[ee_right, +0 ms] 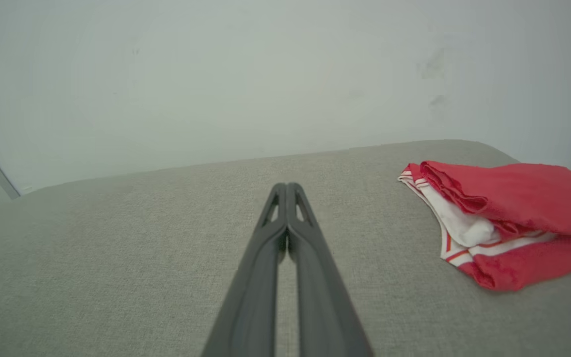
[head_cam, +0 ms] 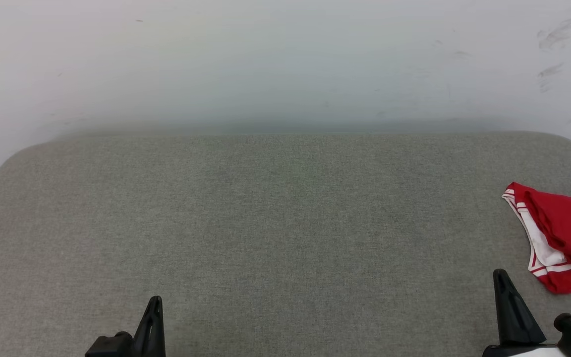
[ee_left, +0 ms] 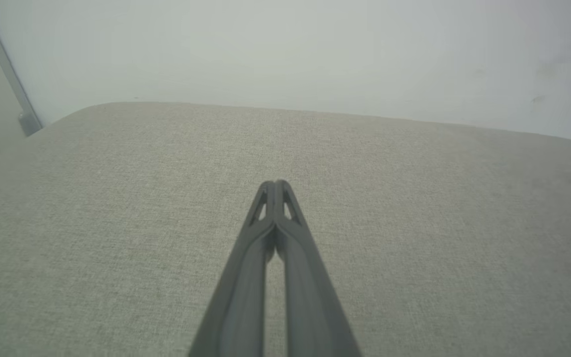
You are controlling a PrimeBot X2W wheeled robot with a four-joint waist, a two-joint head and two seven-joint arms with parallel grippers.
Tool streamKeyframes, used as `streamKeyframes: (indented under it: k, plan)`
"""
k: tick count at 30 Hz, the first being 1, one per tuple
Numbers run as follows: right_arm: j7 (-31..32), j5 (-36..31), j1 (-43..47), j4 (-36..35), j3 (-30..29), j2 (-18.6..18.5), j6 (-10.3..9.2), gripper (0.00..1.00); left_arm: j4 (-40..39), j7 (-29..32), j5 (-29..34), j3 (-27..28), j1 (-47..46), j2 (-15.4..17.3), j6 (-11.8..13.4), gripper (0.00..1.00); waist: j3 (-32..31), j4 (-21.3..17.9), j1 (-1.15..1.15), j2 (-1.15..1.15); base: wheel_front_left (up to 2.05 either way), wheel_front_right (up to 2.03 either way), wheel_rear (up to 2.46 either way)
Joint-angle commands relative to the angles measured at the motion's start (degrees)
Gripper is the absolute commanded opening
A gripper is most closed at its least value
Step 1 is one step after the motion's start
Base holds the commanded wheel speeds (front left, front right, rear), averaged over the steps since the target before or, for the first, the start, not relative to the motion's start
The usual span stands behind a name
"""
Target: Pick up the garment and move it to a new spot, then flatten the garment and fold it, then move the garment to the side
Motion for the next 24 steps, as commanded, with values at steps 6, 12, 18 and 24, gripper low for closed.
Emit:
streamKeyframes:
  k: [6, 12, 18, 24]
  plan:
    - [1.6, 8.4, -2.3, 0.4, 0.1, -0.4, -0.01, 0.0, 0.1, 1.5, -8.4, 1.0, -2.6, 0.1, -1.3, 0.0, 0.1, 0.0, 0.0, 0.0, 0.0, 0.0, 0.0]
    - [3.0, 15.0, -3.4, 1.3, 0.2, -0.6, -0.01, 0.0, 1.0, 2.9, -15.0, 1.6, -3.9, 0.1, -2.2, 0.0, 0.2, 0.0, 0.0, 0.0, 0.0, 0.0, 0.0]
    - [4.3, 21.1, -4.4, 2.1, 0.2, -0.8, -0.01, 0.0, 1.8, 4.2, -21.2, 2.2, -5.0, 0.0, -3.1, 0.0, 0.3, 0.0, 0.0, 0.0, 0.0, 0.0, 0.0]
    - [5.5, 26.7, -5.4, 2.9, 0.2, -0.9, -0.02, 0.0, 2.5, 5.4, -26.9, 2.8, -6.1, -0.1, -3.9, 0.0, 0.4, -0.1, 0.0, 0.0, 0.0, 0.0, 0.0]
